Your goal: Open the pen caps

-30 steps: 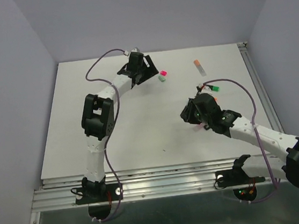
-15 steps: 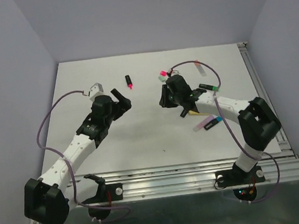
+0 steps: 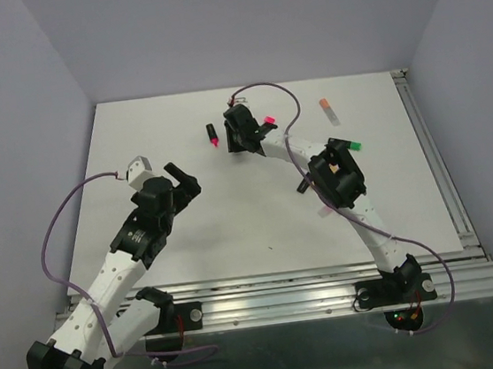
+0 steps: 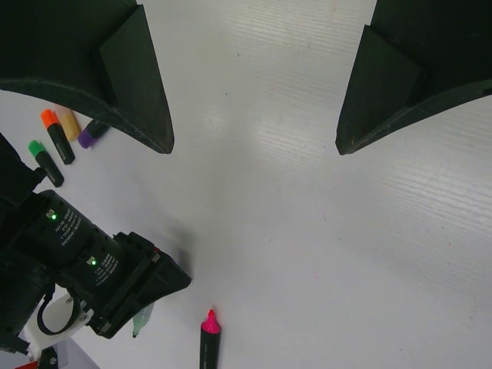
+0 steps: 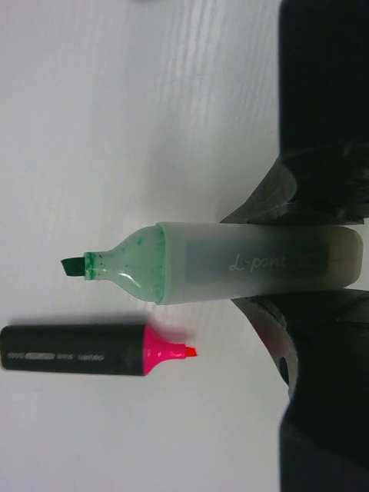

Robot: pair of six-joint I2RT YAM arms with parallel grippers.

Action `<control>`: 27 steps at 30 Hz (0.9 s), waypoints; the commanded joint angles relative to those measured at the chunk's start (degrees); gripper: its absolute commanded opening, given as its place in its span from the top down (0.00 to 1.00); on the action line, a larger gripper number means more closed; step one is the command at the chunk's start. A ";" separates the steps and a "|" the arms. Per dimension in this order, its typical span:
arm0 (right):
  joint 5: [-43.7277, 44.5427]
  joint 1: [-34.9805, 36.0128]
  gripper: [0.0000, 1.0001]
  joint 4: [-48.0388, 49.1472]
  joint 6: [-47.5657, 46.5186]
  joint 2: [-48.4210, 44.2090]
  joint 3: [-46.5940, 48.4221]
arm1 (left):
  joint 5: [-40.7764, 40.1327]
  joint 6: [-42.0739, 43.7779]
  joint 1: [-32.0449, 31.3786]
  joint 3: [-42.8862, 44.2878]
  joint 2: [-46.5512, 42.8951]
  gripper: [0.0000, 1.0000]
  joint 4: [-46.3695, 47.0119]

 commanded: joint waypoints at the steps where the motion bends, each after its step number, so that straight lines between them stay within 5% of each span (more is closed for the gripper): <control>1: 2.73 -0.34 0.92 -3.44 -2.78 4.11 11.92 | -2.84 -0.35 -0.17 0.54 0.06 0.01 -0.27; 12: 3.00 -0.34 0.83 3.16 -5.77 9.92 15.08 | -3.19 -0.44 -0.08 0.89 1.47 0.01 -0.54; 27: 1.50 -0.34 0.56 5.18 -4.72 12.47 15.88 | -2.75 -0.71 -0.17 0.63 0.06 0.01 -0.80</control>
